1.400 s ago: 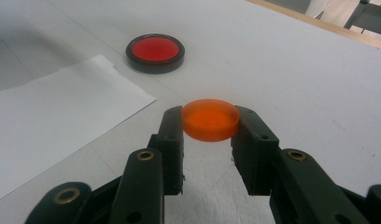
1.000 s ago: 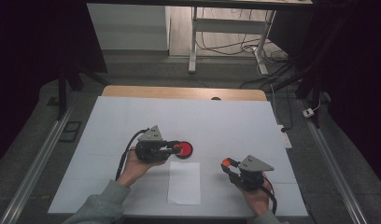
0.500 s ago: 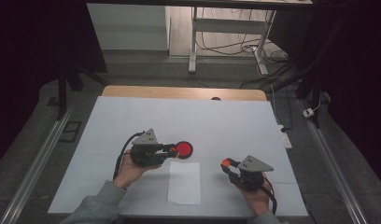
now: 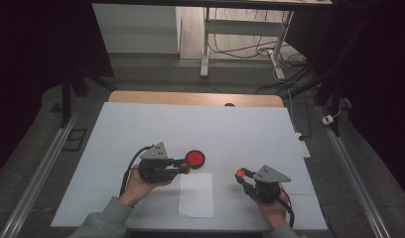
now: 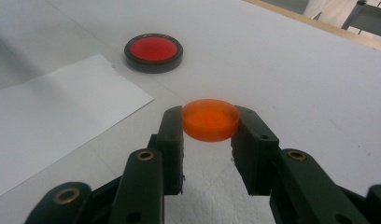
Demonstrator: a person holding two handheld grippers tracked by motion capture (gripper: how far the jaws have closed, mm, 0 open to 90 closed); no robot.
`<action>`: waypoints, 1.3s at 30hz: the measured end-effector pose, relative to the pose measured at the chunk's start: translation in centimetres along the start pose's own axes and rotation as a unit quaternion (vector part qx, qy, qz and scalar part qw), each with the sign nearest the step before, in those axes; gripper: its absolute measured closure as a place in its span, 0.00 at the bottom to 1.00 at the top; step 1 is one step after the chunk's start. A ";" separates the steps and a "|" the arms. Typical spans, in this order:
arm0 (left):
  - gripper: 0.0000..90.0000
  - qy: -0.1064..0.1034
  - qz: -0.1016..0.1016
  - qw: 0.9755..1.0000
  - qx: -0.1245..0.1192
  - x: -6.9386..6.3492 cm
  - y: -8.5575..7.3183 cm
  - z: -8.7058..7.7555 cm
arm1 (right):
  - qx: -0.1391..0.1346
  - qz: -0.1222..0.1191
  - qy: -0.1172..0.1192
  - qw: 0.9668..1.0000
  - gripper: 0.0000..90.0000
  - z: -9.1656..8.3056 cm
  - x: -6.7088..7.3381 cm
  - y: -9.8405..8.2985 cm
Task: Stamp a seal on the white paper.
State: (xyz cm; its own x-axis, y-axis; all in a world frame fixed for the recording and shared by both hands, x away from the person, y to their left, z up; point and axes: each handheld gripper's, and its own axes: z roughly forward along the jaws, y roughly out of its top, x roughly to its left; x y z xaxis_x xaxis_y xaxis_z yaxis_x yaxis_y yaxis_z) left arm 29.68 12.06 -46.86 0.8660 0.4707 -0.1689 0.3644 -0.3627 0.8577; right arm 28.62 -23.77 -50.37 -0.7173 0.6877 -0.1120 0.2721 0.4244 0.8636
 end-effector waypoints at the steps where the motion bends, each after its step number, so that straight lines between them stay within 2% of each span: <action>1: 0.81 -0.002 -0.002 1.000 0.000 -0.1 -0.1 0.0 | 0.000 0.000 0.000 1.000 0.71 0.0 0.0 0.0; 11: 0.81 -0.014 0.001 1.000 0.011 -0.7 -0.8 0.4 | 0.002 -0.002 0.000 1.000 0.71 0.1 0.1 0.0; 21: 0.81 -0.029 0.008 0.999 0.023 -1.2 -1.0 1.8 | 0.003 -0.002 0.002 1.000 0.71 0.1 0.1 0.0; 39: 0.81 -0.034 0.012 0.998 0.042 -1.8 -1.6 3.5 | 0.005 -0.002 0.001 1.000 0.71 0.3 0.2 -0.1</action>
State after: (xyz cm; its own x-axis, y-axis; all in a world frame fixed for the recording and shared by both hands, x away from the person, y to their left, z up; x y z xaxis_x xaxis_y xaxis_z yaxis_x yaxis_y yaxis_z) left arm 28.72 8.98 -49.58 0.8954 0.4060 -0.1829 0.3674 -0.4412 0.8188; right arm 28.66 -23.55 -50.63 -0.7201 0.6843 -0.1151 0.2753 0.4340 0.8578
